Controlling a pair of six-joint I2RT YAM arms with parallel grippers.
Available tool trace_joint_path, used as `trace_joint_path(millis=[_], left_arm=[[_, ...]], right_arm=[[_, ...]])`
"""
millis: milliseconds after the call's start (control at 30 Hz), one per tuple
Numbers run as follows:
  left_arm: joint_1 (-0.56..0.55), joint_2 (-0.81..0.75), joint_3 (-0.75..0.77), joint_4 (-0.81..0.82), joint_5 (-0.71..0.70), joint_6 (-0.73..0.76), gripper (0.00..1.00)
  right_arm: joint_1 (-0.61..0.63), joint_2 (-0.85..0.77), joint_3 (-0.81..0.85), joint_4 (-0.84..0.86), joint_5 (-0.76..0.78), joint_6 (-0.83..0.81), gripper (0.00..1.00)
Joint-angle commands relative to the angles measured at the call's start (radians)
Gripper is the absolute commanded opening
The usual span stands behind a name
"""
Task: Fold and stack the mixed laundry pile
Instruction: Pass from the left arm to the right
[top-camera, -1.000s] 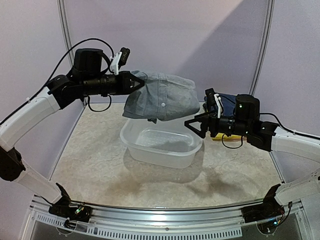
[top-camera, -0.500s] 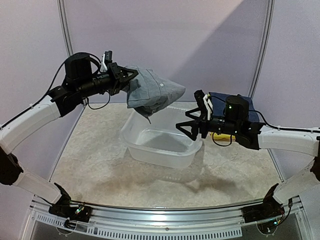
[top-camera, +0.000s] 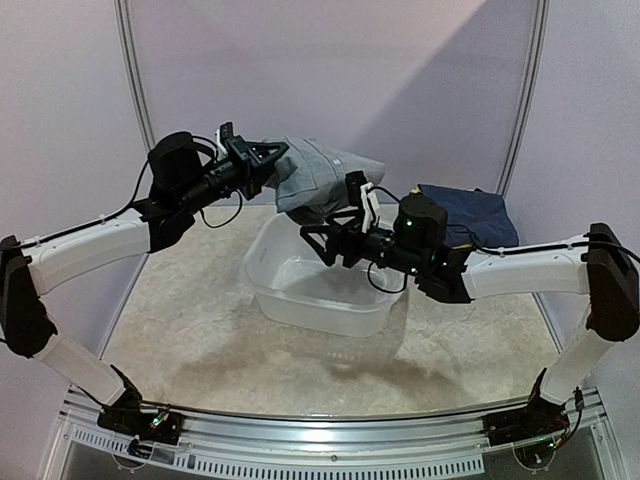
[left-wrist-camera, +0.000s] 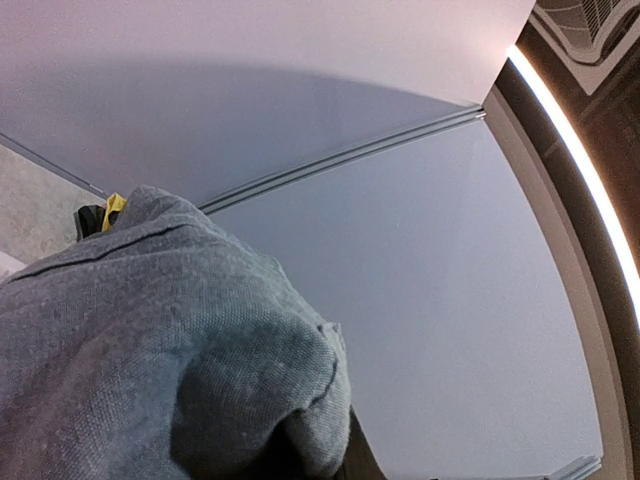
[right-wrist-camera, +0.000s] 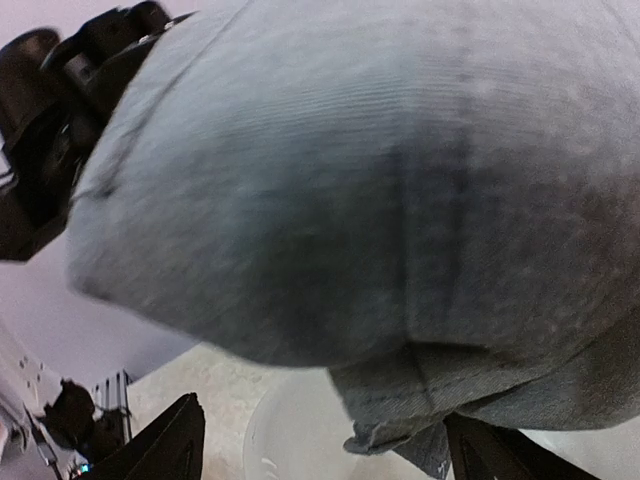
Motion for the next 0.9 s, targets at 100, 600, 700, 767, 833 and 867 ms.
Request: trace_joint_path(millis=[100, 600, 700, 767, 833, 867], left_arm=[[0.001, 0.025, -0.018, 0.149, -0.001, -0.057, 0.0], [0.024, -0.025, -0.086, 0.084, -0.049, 0.025, 0.06], [0.036, -0.088, -0.08, -0.086, -0.086, 0.163, 0.46], [0.036, -0.125, -0.039, -0.263, -0.131, 0.292, 0.88], [0.037, -0.153, 0.002, -0.443, -0.195, 0.432, 0.99], [0.037, -0.164, 0.018, -0.515, -0.226, 0.498, 0.99]], right_arm=[[0.023, 0.094, 0.096, 0.008, 0.34, 0.158, 0.67], [0.04, 0.026, 0.123, -0.138, 0.527, 0.122, 0.0], [0.041, -0.078, 0.172, -0.252, 0.532, 0.048, 0.0], [0.041, -0.146, 0.245, -0.346, 0.527, -0.01, 0.0], [0.041, -0.196, 0.351, -0.457, 0.52, -0.063, 0.0], [0.041, -0.215, 0.395, -0.498, 0.509, -0.082, 0.0]])
